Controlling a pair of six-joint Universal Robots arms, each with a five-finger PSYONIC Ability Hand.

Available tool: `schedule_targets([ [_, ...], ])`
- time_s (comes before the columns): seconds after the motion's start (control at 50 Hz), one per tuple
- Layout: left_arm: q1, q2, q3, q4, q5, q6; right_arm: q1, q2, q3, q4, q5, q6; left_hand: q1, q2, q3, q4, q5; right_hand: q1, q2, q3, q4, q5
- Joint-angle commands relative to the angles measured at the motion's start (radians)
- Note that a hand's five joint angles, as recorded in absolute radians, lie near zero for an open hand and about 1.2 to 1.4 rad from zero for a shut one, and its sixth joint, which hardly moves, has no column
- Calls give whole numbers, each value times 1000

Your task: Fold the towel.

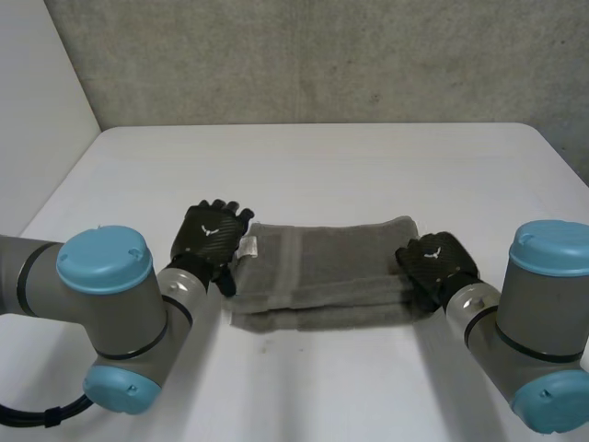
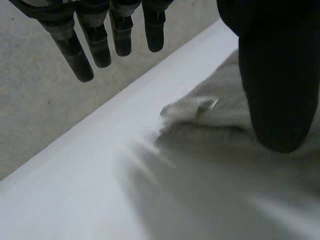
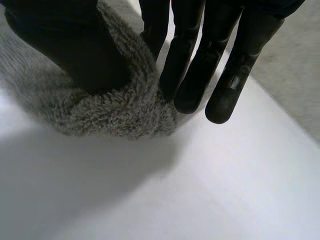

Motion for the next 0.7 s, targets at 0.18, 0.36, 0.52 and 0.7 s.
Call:
schedule_targets([
  [0.18,-43,187,-120,-6,-10,13,330,51,-313,-41,100,-267,24,23,22,23,22,480,233,233,231,273],
  [0.36,75,273,-174,-20,-8,13,511,191,-338,30,-110,-294,15,14,14,14,13,480,233,233,231,273],
  [0.52,98,273,-162,-29,2,-8,514,167,-334,39,-85,-267,-5,-6,-7,-7,-7,-588,-834,-835,-837,-794],
  [0.7,51,273,-49,-46,4,-131,393,-23,-305,59,14,100,1,0,-1,-1,-1,-742,-988,-989,-991,-948],
])
